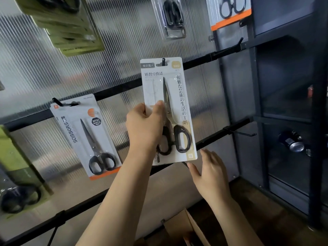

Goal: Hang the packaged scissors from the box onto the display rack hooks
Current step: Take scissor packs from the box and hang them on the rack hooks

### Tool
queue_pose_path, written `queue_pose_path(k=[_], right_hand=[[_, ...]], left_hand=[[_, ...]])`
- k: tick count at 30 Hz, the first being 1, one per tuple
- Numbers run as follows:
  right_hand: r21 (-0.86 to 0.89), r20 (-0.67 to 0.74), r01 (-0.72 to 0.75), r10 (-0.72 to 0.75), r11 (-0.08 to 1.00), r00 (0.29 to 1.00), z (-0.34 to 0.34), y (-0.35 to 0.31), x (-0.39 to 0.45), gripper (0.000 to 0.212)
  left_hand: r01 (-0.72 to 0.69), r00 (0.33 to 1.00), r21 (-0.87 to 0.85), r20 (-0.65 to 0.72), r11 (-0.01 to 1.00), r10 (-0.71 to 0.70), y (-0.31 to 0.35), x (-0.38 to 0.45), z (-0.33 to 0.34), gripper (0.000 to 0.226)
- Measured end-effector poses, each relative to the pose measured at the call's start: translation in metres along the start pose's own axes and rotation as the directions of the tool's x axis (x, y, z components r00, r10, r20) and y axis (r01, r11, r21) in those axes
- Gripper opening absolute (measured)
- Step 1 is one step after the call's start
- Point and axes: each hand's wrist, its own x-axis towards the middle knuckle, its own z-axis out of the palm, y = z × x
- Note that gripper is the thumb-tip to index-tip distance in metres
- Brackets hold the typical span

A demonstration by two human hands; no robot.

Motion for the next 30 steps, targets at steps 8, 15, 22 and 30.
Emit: queue_pose_path(k=[8, 15, 22, 30], right_hand=[[-0.008, 0.041, -0.021, 0.021, 1.000, 0.999, 0.002, 0.000, -0.003, 0.058], [-0.056, 0.077, 0.017, -0.013, 0.998, 0.997, 0.000, -0.007, -0.005, 0.057], [-0.155, 0.160, 0.166, -0.141, 0.974, 0.977, -0.007, -0.026, -0.012, 0.063], [-0.164, 0.238, 0.235, -0.193, 0.958, 0.952, -0.006, -0.042, -0.026, 0.067]], left_hand=[[0.096, 0.995, 0.008, -0.030, 0.995, -0.096, -0.016, 0.011, 0.002, 0.019], [0.116, 0.992, 0.119, -0.072, 0.986, -0.108, -0.041, 0.033, 0.006, 0.034], [0.085, 0.994, 0.341, -0.093, 0.936, -0.056, -0.058, 0.036, 0.004, 0.015], [-0.222, 0.973, 0.565, 0.082, 0.795, 0.214, -0.112, -0.049, -0.030, 0.026]])
